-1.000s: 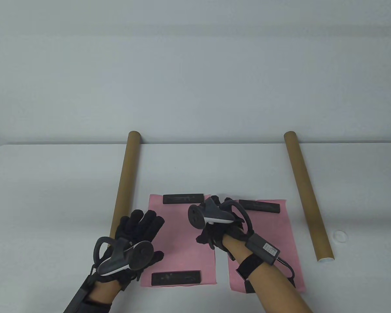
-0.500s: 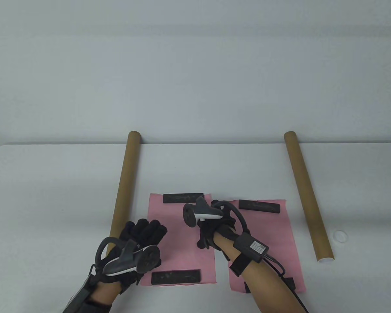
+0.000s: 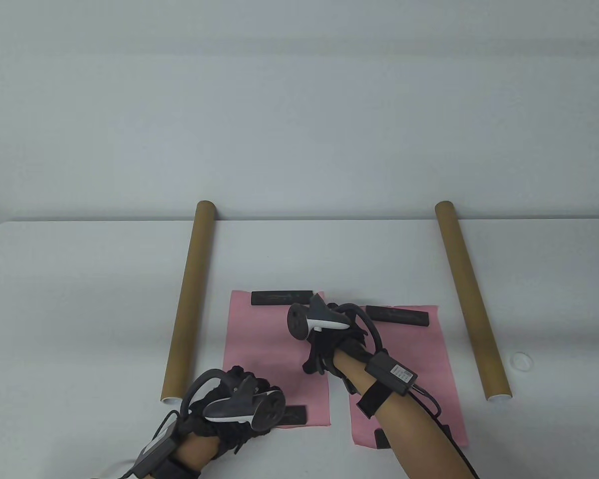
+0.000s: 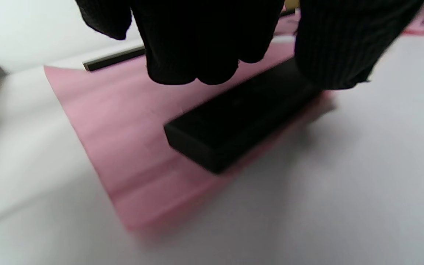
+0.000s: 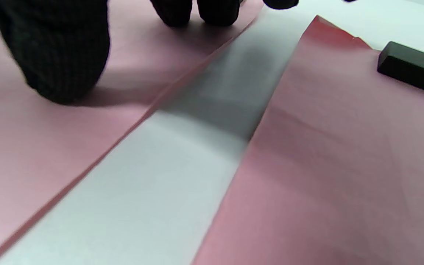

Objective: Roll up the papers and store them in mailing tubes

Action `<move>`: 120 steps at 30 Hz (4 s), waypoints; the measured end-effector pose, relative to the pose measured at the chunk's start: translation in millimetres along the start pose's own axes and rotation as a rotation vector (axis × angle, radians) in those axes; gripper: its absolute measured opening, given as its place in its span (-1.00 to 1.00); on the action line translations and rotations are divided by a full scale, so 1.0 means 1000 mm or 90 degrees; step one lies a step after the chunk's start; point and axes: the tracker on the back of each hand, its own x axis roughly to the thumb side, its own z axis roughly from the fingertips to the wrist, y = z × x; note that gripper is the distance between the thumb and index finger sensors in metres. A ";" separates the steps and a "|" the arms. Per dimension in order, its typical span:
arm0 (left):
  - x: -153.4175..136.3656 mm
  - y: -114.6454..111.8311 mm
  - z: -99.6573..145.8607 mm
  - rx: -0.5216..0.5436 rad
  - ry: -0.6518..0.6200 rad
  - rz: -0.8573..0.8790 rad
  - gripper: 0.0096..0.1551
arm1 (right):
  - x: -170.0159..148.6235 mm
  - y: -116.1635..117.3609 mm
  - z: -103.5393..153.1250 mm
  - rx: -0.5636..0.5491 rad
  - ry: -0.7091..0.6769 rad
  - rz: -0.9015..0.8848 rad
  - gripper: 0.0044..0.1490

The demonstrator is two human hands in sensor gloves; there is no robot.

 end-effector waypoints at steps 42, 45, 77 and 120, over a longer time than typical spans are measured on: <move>0.021 0.013 0.011 -0.020 -0.055 -0.005 -0.14 | -0.003 0.002 -0.002 0.004 -0.012 -0.017 0.22; 0.000 0.033 0.015 0.023 -0.003 0.012 -0.13 | -0.003 0.002 -0.003 0.003 -0.013 -0.017 0.22; -0.129 0.059 -0.219 -0.129 0.229 -0.024 -0.21 | -0.005 0.005 -0.003 0.006 -0.024 -0.032 0.22; -0.085 0.048 -0.069 -0.158 -0.011 0.070 0.07 | -0.008 0.006 -0.005 0.008 -0.016 -0.036 0.26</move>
